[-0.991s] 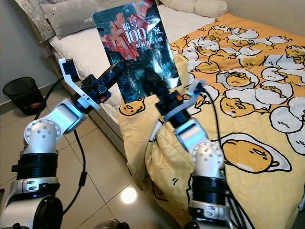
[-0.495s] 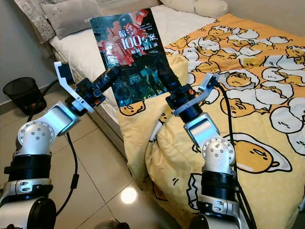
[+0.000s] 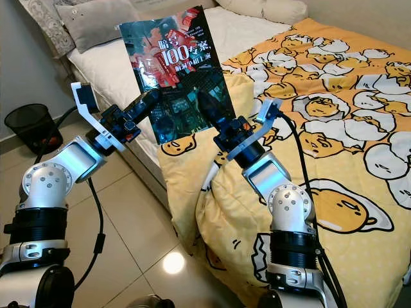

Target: Clean up the room

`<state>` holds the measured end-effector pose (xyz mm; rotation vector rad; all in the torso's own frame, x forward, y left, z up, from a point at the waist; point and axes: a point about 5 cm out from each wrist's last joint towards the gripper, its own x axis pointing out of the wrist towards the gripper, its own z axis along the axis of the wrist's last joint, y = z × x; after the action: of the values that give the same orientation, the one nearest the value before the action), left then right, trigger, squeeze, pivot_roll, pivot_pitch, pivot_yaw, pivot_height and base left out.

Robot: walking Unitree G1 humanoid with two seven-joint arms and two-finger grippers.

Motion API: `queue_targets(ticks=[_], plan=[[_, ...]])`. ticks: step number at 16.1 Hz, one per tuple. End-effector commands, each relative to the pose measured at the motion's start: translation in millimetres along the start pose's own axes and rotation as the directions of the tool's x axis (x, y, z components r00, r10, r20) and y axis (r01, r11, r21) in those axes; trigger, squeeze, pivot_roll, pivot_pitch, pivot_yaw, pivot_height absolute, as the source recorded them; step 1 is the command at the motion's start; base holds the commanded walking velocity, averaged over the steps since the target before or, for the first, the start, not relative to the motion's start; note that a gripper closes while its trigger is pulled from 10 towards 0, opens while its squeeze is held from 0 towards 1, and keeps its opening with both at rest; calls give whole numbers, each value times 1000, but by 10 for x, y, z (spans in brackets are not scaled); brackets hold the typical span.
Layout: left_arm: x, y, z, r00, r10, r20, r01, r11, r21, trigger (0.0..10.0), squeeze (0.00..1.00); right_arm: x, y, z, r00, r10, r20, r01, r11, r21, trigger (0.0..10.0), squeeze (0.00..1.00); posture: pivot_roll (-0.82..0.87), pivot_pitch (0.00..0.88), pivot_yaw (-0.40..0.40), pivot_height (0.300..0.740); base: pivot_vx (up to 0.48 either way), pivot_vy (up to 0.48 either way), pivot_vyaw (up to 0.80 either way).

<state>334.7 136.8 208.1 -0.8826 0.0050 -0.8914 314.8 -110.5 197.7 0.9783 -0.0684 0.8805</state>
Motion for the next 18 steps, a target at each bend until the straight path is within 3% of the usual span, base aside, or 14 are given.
queue_targets(ticks=[1, 2, 6, 7, 8, 9, 12, 16, 17, 18], plan=[[18, -40, 78, 1000, -13, 2, 13, 999, 43, 0, 0, 37, 35, 0, 1000, 26, -13, -26, 1000, -12, 1451, 0, 0, 0, 68, 740, 0, 0, 0], [18, -37, 84, 1000, -11, 1, 11, 999, 45, 0, 0, 33, 21, 16, 1000, 18, -7, -18, 1000, -17, 353, 0, 2, 0, 67, 740, 0, 0, 0], [-11, -21, 62, 1000, 4, -24, -3, 997, 73, 0, 0, 10, -63, 12, 999, -46, 5, 46, 998, -39, 0, 0, 4, 0, 67, 740, 0, 0, 0], [-17, 2, 39, 998, 46, -41, -41, 992, 119, 7451, 0, 2, -97, 12, 997, -81, 16, 81, 996, -48, 0, 0, 1, 0, 67, 740, 0, 0, 0], [-24, 5, 15, 997, 47, -55, -39, 989, 139, 10000, 820, -11, -130, 15, 992, -120, 26, 122, 990, -74, 0, 0, -3, 0, 69, 740, 0, 0, 0], [-30, 13, 6, 997, 55, -57, -45, 987, 155, 10000, 1000, -20, -138, 14, 991, -131, 30, 133, 988, -80, 0, 0, -7, 0, 71, 740, 0, 0, 0], [-77, 101, 6, 992, 126, -26, -119, 976, 180, 10000, 1000, -137, -210, 8, 978, -202, 47, 207, 969, -134, 0, 0, -13, 0, 79, 740, 0, 0, 0], [-275, 297, 70, 948, 313, 63, -318, 915, 249, 10000, 1000, -393, -345, 79, 939, -320, 124, 336, 931, -145, 0, 0, -16, 0, 77, 740, 0, 0, 0], [-428, 401, 75, 900, 426, 93, -425, 809, 406, 10000, 1000, -578, -434, 113, 904, -398, 158, 422, 889, -176, 0, 0, -17, 0, 78, 740, 0, 0, 0], [-467, 418, 76, 886, 452, 103, -445, 767, 463, 10000, 1000, -626, -454, 118, 893, -417, 166, 444, 877, -183, 0, 0, -18, 0, 79, 740, 0, 0, 0]])
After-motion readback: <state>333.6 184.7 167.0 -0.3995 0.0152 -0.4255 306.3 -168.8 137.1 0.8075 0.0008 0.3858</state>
